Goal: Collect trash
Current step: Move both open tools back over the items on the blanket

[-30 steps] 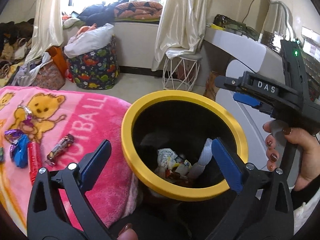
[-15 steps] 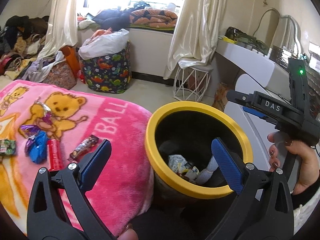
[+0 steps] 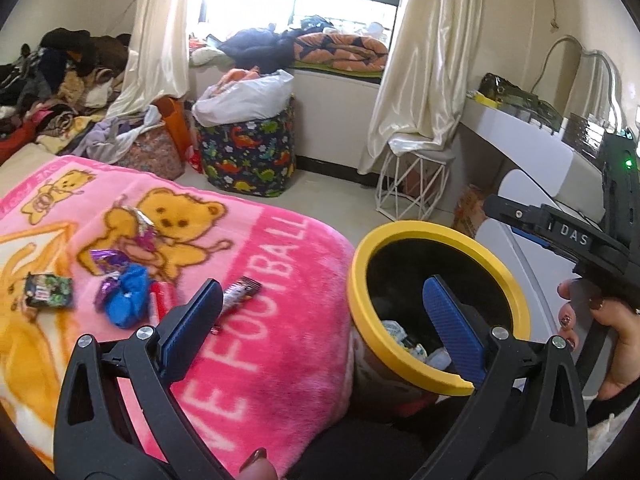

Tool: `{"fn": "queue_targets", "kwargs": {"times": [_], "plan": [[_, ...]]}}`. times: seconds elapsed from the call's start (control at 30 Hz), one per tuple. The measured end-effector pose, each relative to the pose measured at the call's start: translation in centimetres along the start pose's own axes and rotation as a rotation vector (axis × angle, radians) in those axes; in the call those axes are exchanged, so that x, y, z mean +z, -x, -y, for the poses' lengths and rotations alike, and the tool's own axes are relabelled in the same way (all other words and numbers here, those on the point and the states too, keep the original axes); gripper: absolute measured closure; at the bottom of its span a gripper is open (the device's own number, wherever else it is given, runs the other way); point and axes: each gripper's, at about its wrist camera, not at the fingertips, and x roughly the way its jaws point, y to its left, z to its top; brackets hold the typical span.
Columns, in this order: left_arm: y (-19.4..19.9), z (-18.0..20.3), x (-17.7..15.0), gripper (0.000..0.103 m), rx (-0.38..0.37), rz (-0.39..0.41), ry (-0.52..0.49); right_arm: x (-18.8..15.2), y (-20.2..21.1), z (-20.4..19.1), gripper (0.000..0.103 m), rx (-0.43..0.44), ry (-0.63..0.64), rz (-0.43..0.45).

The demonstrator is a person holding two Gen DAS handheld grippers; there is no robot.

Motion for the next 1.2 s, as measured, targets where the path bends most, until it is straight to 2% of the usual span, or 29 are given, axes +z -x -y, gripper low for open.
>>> {"fn": "queue_targets", "kwargs": {"times": [0.6,1.2], "plan": [[3.0,-4.5,0.4,0.011,0.105,0.083,0.036,-0.4,0.3,-5.8,0.019,0.062,0.073,0.038],[4.3,-10.0,0.0,0.011,0.181,0.099,0.137,-2.3,-0.7,-10.5,0.019,0.117,0.157,0.01]]}}
